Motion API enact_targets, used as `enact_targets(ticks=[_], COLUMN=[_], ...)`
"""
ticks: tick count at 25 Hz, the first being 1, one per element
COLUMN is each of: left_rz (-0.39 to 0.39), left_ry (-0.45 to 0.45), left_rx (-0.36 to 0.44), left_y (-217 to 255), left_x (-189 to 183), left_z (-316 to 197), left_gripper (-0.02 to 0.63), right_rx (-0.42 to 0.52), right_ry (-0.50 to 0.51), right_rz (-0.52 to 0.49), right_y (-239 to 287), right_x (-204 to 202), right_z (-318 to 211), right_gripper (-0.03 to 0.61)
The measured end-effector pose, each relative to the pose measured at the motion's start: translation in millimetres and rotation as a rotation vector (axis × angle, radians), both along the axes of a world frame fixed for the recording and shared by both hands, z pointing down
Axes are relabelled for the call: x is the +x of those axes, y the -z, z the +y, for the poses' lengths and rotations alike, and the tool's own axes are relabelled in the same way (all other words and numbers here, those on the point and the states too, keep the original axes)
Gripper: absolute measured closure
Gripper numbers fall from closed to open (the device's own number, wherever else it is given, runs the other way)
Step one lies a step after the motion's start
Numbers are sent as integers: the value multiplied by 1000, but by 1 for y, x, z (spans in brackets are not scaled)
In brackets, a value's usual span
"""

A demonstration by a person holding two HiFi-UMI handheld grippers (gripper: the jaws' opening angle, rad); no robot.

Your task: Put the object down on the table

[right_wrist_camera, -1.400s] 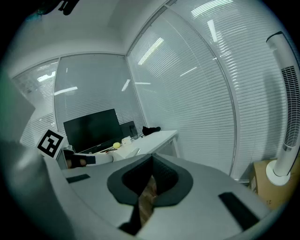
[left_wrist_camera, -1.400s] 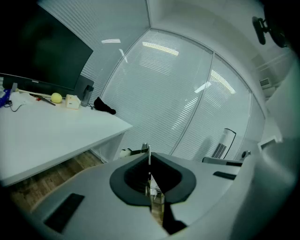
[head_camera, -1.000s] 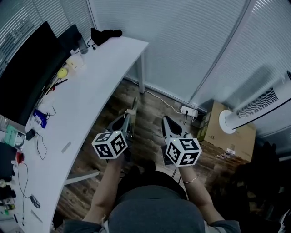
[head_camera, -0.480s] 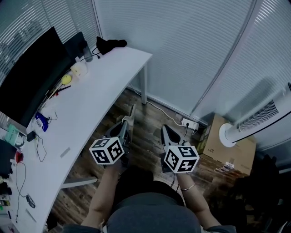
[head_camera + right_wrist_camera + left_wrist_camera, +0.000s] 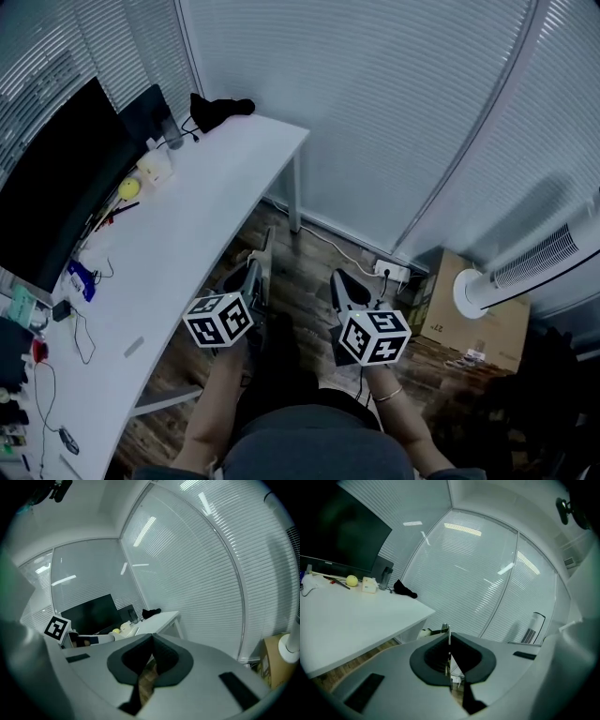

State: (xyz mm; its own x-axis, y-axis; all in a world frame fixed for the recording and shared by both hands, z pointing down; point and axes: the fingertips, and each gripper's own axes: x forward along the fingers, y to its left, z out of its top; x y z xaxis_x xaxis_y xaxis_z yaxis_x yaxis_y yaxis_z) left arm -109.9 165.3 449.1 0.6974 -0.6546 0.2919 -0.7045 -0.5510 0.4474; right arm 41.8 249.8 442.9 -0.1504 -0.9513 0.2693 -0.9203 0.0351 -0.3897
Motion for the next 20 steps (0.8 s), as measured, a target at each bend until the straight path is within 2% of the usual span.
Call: enact_targets(ticks=[8, 20], left_rz=[7, 28], left_ry=[-11, -37], left_rx=[-16, -30], left_y=[-4, 0], left_x=[19, 29], left_z=[-89, -209], left_gripper=[591, 591], right_rx=[-7, -28], right_ry=[-18, -17], right_rz=[-1, -1], right_y=[2, 6], right_x=[20, 15], right_z=[-86, -205], right_gripper=[572, 572])
